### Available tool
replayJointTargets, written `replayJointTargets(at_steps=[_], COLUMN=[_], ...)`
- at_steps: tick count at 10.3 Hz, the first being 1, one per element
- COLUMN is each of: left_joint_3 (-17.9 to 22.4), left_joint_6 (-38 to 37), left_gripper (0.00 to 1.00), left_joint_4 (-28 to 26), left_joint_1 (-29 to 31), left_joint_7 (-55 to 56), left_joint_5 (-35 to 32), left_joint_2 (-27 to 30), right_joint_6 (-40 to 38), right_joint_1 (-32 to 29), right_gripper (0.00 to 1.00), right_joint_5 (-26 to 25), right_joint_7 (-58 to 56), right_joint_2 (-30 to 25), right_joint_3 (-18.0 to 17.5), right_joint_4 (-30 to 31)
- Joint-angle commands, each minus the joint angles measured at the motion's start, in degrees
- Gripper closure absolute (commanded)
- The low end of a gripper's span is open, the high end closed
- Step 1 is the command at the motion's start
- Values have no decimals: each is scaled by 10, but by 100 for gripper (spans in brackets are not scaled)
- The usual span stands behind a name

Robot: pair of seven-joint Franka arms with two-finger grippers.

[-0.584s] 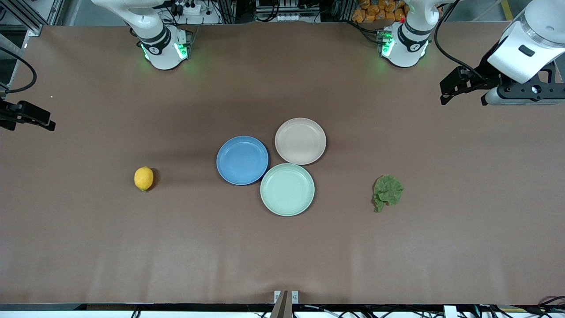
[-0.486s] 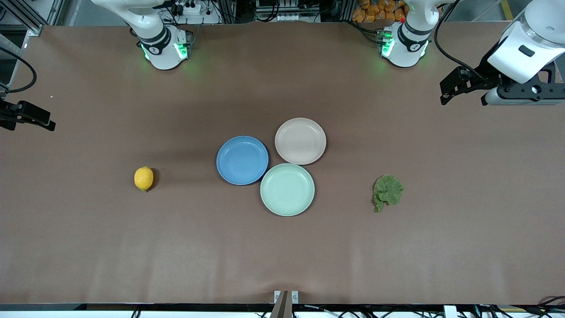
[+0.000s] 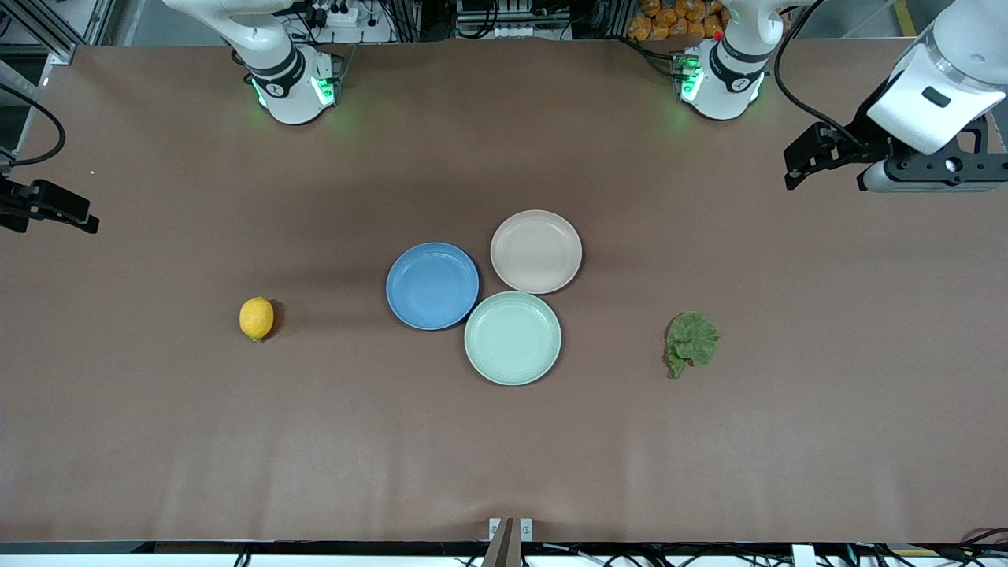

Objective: Place lemon and lettuce in plates

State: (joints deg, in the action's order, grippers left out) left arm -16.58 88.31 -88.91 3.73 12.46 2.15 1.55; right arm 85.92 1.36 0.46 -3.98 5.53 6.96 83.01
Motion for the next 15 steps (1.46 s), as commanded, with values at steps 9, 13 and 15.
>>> replayJointTargets(at_steps=[9, 13, 15], left_joint_3=[-2, -3, -3], left_joint_6=[177, 210, 240], left_gripper=[0, 0, 0], left_joint_4=[-80, -79, -79], left_joint_1=[-22, -29, -31], left_joint_7=[-1, -4, -4], left_joint_5=[-14, -74, -75], left_joint_2=[-111, -196, -230], right_joint_6=[-9, -9, -19], right_joint_1=[-8, -7, -7], right_gripper=[0, 0, 0], right_joint_5=[2, 2, 2], right_joint_7=[2, 3, 4], right_joint_2=[4, 4, 4], right_joint_3=[-5, -5, -5], right_joint_4=[-11, -11, -11])
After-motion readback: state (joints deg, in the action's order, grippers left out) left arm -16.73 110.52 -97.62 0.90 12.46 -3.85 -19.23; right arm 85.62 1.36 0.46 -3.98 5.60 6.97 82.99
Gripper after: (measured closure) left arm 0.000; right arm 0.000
